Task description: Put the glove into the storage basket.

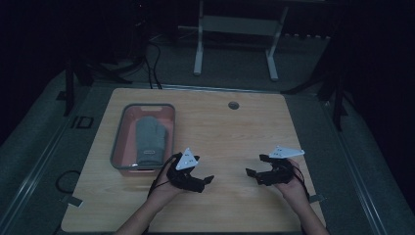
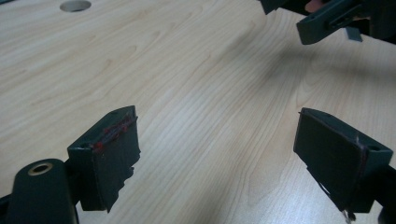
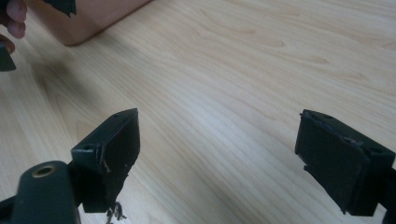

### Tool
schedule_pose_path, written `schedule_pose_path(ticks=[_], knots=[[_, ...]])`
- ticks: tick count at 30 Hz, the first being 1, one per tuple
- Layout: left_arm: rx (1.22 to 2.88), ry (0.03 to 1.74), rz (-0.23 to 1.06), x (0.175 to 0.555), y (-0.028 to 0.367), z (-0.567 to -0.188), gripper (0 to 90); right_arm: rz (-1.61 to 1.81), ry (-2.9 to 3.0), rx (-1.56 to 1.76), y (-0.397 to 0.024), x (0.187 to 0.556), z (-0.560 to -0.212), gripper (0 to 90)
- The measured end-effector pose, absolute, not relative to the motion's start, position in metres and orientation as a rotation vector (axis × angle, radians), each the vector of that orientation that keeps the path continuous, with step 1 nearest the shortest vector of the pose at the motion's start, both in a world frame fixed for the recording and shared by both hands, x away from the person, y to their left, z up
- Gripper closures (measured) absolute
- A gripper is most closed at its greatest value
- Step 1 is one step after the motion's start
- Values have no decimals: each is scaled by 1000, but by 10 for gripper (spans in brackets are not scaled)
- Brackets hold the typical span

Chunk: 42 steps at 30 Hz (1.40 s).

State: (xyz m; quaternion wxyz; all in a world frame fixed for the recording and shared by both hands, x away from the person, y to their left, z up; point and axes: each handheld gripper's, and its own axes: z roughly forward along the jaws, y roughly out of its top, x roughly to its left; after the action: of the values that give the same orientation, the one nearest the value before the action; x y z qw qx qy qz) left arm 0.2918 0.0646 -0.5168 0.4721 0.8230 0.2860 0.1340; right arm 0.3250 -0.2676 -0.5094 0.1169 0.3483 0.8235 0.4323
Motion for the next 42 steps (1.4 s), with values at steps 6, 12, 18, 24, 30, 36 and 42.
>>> schedule_pose_path(ticks=[6,12,18,24,30,36,42], knots=[[2020,705,317,290,63,-531,145,1250,2421,1006,-276,317,-523,138],[2048,702,327,287,63,-542,145,1246,2416,1056,-287,312,-537,139],[2058,721,331,287,64,-550,145,1219,2405,1079,-297,307,-545,136],[2044,740,338,286,65,-555,145,1185,2334,1124,-313,305,-549,134],[2030,763,348,284,67,-556,141,1138,2264,1159,-330,307,-551,135],[2060,757,352,282,64,-560,98,1154,2219,1234,-345,311,-553,135],[2070,749,349,282,63,-562,92,1153,2216,1237,-346,312,-555,136]])
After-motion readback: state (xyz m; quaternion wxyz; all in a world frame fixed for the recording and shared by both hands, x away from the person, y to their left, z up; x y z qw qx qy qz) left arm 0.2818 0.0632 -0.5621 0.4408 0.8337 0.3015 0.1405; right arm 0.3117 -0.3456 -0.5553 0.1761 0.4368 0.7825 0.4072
